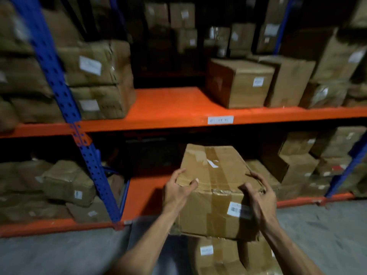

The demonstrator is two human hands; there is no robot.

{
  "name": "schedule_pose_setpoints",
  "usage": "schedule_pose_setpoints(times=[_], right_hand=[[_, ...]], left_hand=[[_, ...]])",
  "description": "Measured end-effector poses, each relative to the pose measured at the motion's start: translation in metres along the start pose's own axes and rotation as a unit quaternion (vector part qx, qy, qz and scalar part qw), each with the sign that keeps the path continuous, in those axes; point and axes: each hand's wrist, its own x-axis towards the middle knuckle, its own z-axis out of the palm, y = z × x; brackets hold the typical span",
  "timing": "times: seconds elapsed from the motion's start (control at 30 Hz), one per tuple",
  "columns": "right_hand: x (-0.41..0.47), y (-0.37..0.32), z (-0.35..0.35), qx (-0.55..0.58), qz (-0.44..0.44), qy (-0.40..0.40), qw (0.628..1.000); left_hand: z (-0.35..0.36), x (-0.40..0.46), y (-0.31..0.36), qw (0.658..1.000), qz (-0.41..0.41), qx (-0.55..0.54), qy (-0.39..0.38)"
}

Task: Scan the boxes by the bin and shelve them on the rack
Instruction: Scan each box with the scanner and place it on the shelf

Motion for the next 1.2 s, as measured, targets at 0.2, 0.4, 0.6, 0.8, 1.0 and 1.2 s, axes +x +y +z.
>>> schedule_pose_setpoints(times=[0.2, 0.4, 0.6, 0.8, 1.0, 1.2], right_hand=[[-0.015, -0.091, -0.013, 0.033, -0.050, 0.038, 0.997], [-0.007, -0.174, 0.005, 0.069, -0.106, 0.037, 0.991], [0.035, -0.220, 0.065, 0.107, -0.138, -0.001, 0.985], [0.108, -0.219, 0.160, 0.116, -0.132, -0.034, 0.984], [0.173, -0.190, 0.251, 0.088, -0.112, -0.045, 0.989], [0.228, -0.165, 0.318, 0.086, -0.105, -0.062, 0.989]], left_hand=[[-0.019, -0.019, 0.104, 0.997, 0.075, -0.019, 0.005], [-0.054, -0.004, 0.184, 0.987, 0.156, -0.008, 0.024], [-0.094, 0.050, 0.224, 0.980, 0.189, 0.006, 0.058], [-0.130, 0.140, 0.205, 0.981, 0.165, 0.001, 0.098], [-0.159, 0.242, 0.158, 0.989, 0.106, 0.015, 0.104], [-0.178, 0.324, 0.121, 0.992, 0.070, 0.025, 0.099]])
